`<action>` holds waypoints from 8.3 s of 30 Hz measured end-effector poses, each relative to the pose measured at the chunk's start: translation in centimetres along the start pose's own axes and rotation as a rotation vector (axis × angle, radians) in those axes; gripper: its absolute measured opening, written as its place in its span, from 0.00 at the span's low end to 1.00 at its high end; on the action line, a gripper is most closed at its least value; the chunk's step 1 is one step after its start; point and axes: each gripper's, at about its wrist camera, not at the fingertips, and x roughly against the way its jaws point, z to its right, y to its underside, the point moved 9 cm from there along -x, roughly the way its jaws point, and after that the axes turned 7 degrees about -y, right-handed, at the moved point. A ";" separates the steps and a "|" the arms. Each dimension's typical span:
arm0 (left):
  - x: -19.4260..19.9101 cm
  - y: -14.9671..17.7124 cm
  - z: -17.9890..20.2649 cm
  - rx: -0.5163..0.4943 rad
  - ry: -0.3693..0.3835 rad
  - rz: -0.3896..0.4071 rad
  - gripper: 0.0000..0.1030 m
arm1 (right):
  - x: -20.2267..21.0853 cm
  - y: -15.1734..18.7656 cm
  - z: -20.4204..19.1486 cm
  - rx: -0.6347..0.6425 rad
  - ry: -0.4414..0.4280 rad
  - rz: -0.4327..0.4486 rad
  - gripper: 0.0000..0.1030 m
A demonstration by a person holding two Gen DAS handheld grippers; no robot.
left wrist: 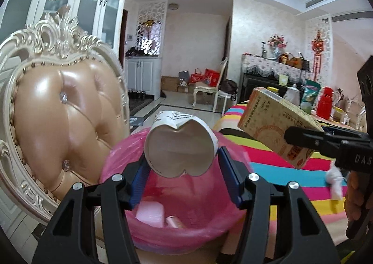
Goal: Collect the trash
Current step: 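Carry paper cup and yellow box to the pink bin and release both, then return both tools to the table over the remaining trash, then grasp the white tissue with the left tool while the right tool grasps the plastic bag, then carry tissue and plastic bag toward the pink bin, then open both tools over the pink bin to drop tissue and bag, then move both open tools back over the trash on the table, then grasp the white foam block with the right tool while the left tool grasps the L-shaped white foam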
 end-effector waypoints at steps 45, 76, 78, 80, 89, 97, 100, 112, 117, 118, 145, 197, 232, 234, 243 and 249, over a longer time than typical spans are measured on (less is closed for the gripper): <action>3.8 7.2 27.4 -0.184 0.365 -0.169 0.95 | 28.5 17.5 15.7 -0.273 0.628 0.012 0.71; -1.7 10.2 36.8 -0.235 0.402 -0.411 0.91 | 36.0 26.1 24.4 -0.558 0.799 -0.069 0.73; -2.3 10.7 37.2 -0.241 0.414 -0.441 0.76 | 35.8 26.2 24.4 -0.565 0.786 -0.076 0.63; -2.5 11.4 37.7 -0.260 0.426 -0.470 0.62 | 35.8 26.4 24.6 -0.581 0.774 -0.076 0.53; -1.2 11.4 38.6 -0.289 0.471 -0.437 0.27 | 35.7 26.0 24.2 -0.579 0.762 -0.064 0.31; 1.7 10.2 37.6 -0.258 0.482 -0.328 0.23 | 36.5 25.4 24.0 -0.568 0.782 -0.021 0.29; 3.1 9.8 36.8 -0.231 0.488 -0.290 0.23 | 36.8 24.9 23.5 -0.533 0.800 -0.002 0.29; 6.6 8.5 35.1 -0.217 0.504 -0.201 0.23 | 36.8 22.7 20.8 -0.438 0.811 0.046 0.29; 6.9 8.3 34.1 -0.202 0.503 -0.183 0.23 | 36.2 21.3 19.3 -0.397 0.796 0.052 0.29; 6.9 8.2 33.7 -0.195 0.502 -0.179 0.23 | 36.1 21.2 19.2 -0.392 0.794 0.053 0.29; 5.2 3.8 19.9 -0.092 0.264 -0.012 0.23 | 21.2 13.1 12.0 -0.193 0.557 0.011 0.29; -0.2 2.2 0.3 0.160 -0.061 -0.021 0.95 | 4.4 1.6 4.7 0.006 0.240 0.000 0.74; 8.5 10.9 48.2 -0.314 0.620 -0.220 0.95 | 40.8 23.3 30.8 -0.472 0.896 0.015 0.80; 8.4 11.3 48.7 -0.312 0.634 -0.245 0.95 | 40.3 23.5 31.4 -0.481 0.894 -0.025 0.80; 8.0 12.5 51.4 -0.372 0.650 -0.282 0.95 | 37.6 24.0 34.3 -0.467 0.853 -0.170 0.81; 7.5 13.3 52.5 -0.385 0.657 -0.319 0.94 | 35.9 24.3 35.1 -0.448 0.794 -0.199 0.56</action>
